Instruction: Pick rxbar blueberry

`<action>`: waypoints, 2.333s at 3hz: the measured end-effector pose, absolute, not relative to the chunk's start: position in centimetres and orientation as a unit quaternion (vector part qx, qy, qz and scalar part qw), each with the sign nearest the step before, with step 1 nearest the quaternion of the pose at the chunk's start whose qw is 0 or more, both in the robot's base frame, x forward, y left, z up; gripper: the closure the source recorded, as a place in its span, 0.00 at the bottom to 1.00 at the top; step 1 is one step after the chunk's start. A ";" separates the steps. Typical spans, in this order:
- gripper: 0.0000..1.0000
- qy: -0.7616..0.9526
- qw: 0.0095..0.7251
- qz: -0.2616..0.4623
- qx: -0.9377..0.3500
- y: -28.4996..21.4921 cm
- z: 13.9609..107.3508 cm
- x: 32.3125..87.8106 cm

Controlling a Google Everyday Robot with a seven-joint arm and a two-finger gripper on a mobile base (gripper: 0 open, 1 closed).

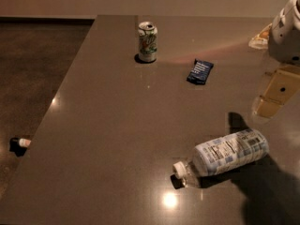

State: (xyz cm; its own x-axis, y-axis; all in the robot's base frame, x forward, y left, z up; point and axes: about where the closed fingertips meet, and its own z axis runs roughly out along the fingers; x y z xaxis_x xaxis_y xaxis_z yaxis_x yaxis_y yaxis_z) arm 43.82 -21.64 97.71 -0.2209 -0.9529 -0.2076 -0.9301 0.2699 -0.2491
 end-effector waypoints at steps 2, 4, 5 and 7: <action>0.00 0.776 0.158 -0.040 -0.610 -21.9 97.3 45.1; 0.00 0.748 0.137 -0.038 -0.648 -23.1 94.8 49.8; 0.00 0.724 0.129 -0.042 -0.676 -23.7 93.2 53.2; 0.00 0.605 0.126 -0.019 -0.786 -22.5 89.2 60.1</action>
Offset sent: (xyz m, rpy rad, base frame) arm 0.0295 -0.0076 -0.0151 -0.0314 0.0179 0.0342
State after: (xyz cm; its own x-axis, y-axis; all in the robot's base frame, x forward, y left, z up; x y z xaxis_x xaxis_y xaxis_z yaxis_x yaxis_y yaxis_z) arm 60.05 -22.50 89.20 0.2674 -0.9558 -0.1224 -0.9461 -0.2364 -0.2214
